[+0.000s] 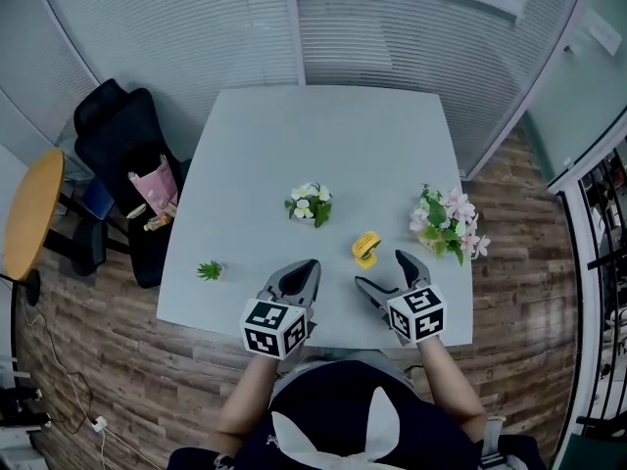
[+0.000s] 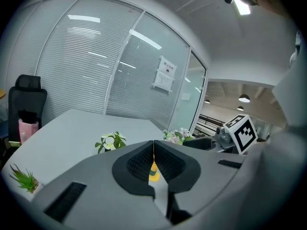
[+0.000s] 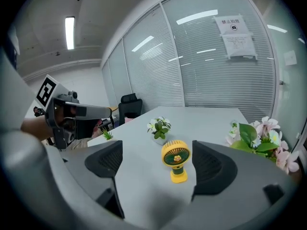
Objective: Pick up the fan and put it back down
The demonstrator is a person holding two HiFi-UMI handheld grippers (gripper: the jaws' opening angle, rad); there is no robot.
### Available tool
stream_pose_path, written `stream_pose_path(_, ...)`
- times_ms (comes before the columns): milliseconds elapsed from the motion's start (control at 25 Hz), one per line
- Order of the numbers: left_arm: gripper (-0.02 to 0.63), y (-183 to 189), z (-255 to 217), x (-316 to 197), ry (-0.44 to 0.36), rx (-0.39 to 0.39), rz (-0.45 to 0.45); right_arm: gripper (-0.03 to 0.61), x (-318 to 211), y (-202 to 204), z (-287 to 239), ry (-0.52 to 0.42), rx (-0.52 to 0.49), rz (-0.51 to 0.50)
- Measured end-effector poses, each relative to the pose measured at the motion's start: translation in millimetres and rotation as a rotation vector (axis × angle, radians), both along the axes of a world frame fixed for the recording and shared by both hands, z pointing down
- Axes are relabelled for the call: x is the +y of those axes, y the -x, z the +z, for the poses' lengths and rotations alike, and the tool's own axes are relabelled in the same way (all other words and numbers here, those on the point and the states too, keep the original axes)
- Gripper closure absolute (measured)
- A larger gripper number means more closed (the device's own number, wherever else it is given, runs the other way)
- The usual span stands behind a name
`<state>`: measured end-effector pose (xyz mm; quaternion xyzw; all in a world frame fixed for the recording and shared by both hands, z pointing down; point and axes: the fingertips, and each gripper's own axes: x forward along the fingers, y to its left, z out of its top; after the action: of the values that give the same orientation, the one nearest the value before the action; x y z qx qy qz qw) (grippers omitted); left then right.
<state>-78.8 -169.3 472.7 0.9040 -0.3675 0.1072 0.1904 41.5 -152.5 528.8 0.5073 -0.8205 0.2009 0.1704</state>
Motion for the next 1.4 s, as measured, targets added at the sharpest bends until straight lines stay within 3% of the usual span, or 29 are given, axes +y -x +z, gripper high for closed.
stream_pose_path(1400,0.591,-43,51,-62,0.134,-0.017,0.086,0.14,-65,-1,75,0.15,0.082,-0.085)
